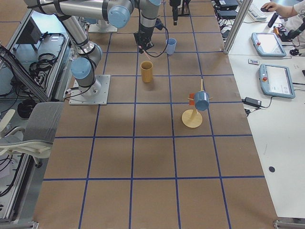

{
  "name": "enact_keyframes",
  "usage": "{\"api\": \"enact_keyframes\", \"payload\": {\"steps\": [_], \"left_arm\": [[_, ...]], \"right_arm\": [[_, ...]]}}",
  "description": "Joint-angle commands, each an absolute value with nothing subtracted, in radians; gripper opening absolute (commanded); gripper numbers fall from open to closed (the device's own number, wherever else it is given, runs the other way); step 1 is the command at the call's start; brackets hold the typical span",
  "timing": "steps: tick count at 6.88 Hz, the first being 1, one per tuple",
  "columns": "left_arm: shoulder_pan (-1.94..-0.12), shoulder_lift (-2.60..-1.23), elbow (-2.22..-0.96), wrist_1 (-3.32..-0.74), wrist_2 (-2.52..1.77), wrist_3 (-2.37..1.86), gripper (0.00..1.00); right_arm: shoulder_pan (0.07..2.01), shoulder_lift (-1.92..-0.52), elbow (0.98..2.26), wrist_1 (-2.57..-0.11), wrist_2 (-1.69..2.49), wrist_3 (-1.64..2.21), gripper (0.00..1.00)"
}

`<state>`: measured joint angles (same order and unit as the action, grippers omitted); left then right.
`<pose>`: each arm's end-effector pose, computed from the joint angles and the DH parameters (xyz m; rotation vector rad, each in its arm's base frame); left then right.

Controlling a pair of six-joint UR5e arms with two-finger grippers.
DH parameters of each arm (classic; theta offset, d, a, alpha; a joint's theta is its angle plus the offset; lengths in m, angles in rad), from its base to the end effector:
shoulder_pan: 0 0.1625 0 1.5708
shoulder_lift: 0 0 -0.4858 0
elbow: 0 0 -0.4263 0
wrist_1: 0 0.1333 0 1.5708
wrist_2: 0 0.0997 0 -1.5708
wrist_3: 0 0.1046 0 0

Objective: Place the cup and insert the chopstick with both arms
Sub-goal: 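Release blue cup and raise left gripper while right lifts chopstick out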

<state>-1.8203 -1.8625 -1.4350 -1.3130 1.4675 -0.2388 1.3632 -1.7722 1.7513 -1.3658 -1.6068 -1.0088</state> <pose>-0.3052 -0.6143 0.4682 -0.0241 -3.0147 0.1115 0.0427 -0.4258 0.5264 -1.1959 2.8109 0.2628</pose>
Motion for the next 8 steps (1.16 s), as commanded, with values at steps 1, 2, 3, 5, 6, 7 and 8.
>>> {"api": "enact_keyframes", "payload": {"steps": [1,2,3,5,6,7,8], "left_arm": [[-1.720,-1.720,-1.433,-1.495,1.469,-0.125,1.00],[-1.674,-1.653,-1.440,-1.591,1.479,-0.089,1.00],[-1.625,-1.614,-1.451,-1.658,1.480,-0.048,1.00],[-1.574,-1.553,-1.502,-1.661,1.520,0.017,1.00],[-1.569,-1.548,-1.520,-1.642,1.519,0.018,1.00],[-1.569,-1.545,-1.522,-1.637,1.519,0.017,1.00],[-1.569,-1.543,-1.523,-1.629,1.519,0.014,1.00]], "right_arm": [[1.391,-1.711,1.627,-1.356,-1.591,-0.918,0.09],[1.452,-1.654,1.555,-1.356,-1.595,-0.828,0.07],[1.538,-1.590,1.501,-1.356,-1.601,-0.655,0.08],[1.714,-1.456,1.400,-1.376,-1.594,-0.415,0.09],[1.750,-1.410,1.331,-1.382,-1.592,-0.405,0.12],[1.770,-1.361,1.281,-1.381,-1.589,-0.375,0.10],[1.834,-1.309,1.251,-1.397,-1.589,-0.353,0.05]]}}
